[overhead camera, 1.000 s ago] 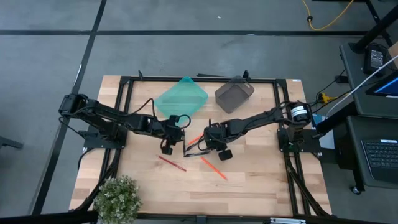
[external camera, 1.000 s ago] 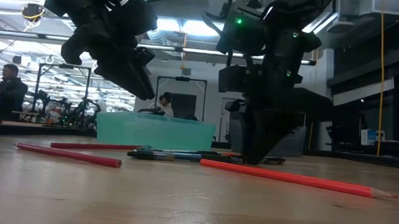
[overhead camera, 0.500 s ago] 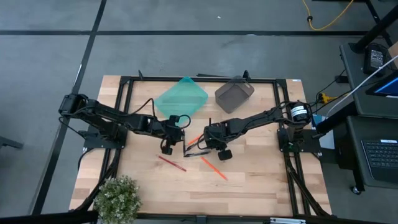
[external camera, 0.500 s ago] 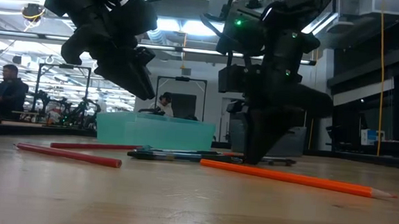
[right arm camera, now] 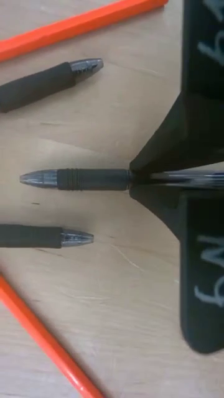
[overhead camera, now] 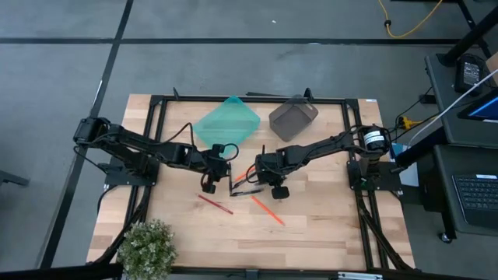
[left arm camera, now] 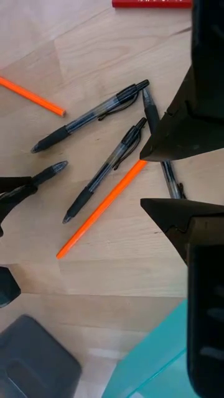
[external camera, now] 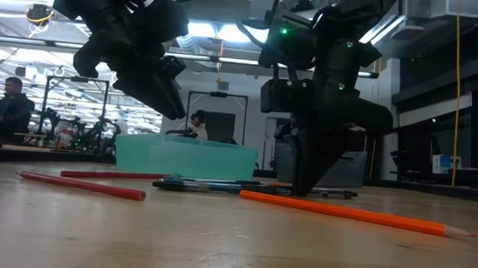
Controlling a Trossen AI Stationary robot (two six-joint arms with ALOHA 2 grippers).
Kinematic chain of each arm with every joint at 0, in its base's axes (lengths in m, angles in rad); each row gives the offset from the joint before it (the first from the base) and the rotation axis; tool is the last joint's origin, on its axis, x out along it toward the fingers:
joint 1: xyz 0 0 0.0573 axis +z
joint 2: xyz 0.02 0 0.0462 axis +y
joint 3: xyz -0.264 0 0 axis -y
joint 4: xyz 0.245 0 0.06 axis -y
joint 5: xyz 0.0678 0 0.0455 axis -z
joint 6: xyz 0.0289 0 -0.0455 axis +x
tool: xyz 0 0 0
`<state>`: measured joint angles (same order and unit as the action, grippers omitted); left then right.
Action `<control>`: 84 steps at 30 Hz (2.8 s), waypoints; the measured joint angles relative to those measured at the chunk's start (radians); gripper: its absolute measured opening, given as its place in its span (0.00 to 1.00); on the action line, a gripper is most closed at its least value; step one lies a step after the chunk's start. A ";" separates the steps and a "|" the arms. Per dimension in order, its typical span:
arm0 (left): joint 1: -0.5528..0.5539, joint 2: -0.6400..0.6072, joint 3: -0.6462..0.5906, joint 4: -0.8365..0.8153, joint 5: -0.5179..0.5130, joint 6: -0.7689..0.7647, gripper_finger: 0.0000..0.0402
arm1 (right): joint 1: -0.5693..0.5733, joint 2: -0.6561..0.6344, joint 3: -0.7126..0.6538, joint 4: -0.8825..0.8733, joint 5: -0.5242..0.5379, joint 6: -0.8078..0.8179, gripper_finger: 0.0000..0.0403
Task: Sort pens & pencils
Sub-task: Put the black pen into the gray bin
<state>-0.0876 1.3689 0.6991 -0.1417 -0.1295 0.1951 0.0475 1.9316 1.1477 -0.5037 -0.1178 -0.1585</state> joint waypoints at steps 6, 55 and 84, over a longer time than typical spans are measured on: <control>0.000 0.000 0.000 0.000 -0.011 -0.022 0.25 | 0.000 -0.021 -0.002 -0.001 0.007 0.001 0.07; 0.017 -0.001 -0.023 0.082 -0.014 0.077 0.25 | -0.151 -0.724 -0.709 0.967 0.135 0.055 0.07; 0.018 -0.001 -0.023 0.084 -0.014 0.080 0.25 | -0.167 -0.723 -0.712 0.940 0.910 0.115 0.07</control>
<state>-0.0700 1.3682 0.6762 -0.0581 -0.1440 0.2752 -0.1194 1.2083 0.4355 0.4367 0.7927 -0.0439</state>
